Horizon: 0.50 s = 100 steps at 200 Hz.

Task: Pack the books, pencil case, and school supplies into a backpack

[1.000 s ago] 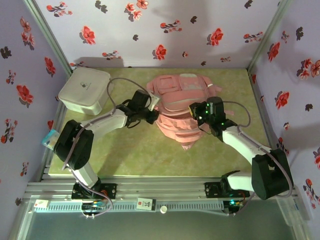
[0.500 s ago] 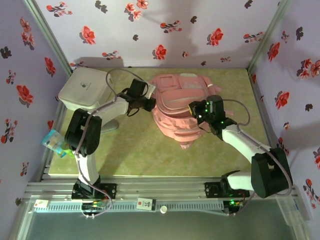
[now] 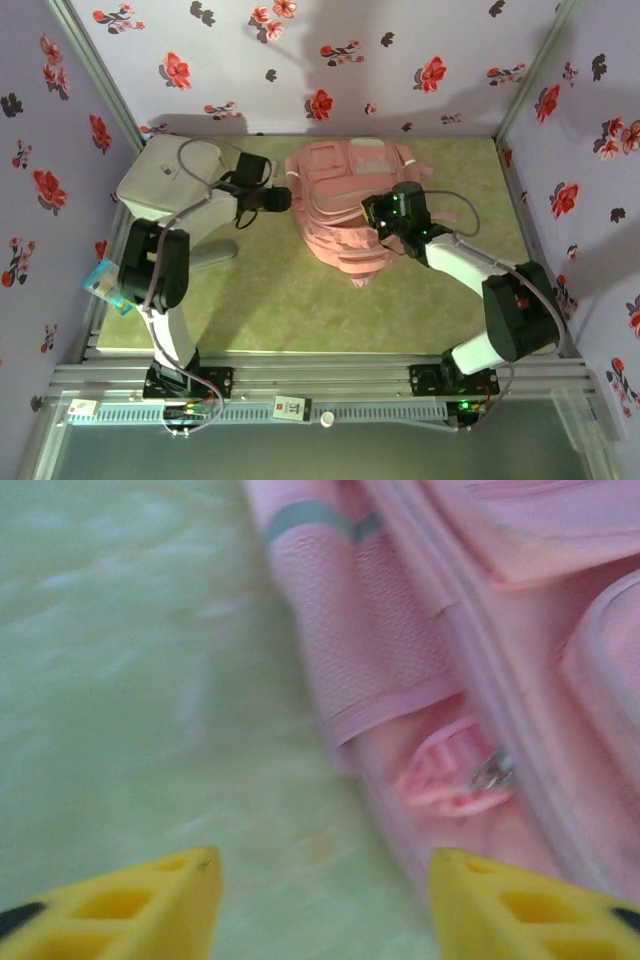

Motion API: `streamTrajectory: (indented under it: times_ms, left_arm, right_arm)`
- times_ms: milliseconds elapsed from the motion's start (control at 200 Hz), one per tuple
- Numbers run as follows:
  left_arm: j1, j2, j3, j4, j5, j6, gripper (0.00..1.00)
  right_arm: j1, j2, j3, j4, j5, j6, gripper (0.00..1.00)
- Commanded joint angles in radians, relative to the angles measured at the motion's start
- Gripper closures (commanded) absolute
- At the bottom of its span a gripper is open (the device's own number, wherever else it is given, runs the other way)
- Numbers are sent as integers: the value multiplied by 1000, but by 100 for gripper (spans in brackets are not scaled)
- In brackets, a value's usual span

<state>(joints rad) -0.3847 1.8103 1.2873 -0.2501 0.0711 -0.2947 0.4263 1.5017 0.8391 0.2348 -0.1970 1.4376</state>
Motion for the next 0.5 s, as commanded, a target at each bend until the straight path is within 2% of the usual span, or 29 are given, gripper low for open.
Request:
streamTrajectory:
  times_ms: [0, 105, 200, 280, 495]
  left_arm:
    - [34, -153, -92, -56, -109, -132, 29]
    - [72, -267, -201, -91, -170, -189, 16]
    - [108, -355, -289, -122, -217, -229, 13]
    - [141, -407, -347, -145, -248, -255, 11]
    - [228, -435, -446, -161, -265, -280, 9]
  right_arm:
    - [23, 16, 59, 24, -27, -20, 74]
    - [23, -5, 69, -86, -15, -89, 47]
    - [23, -51, 59, -195, 19, -175, 31]
    - [23, -105, 42, -290, 72, -247, 24]
    - [15, -280, 5, -469, 245, -417, 17]
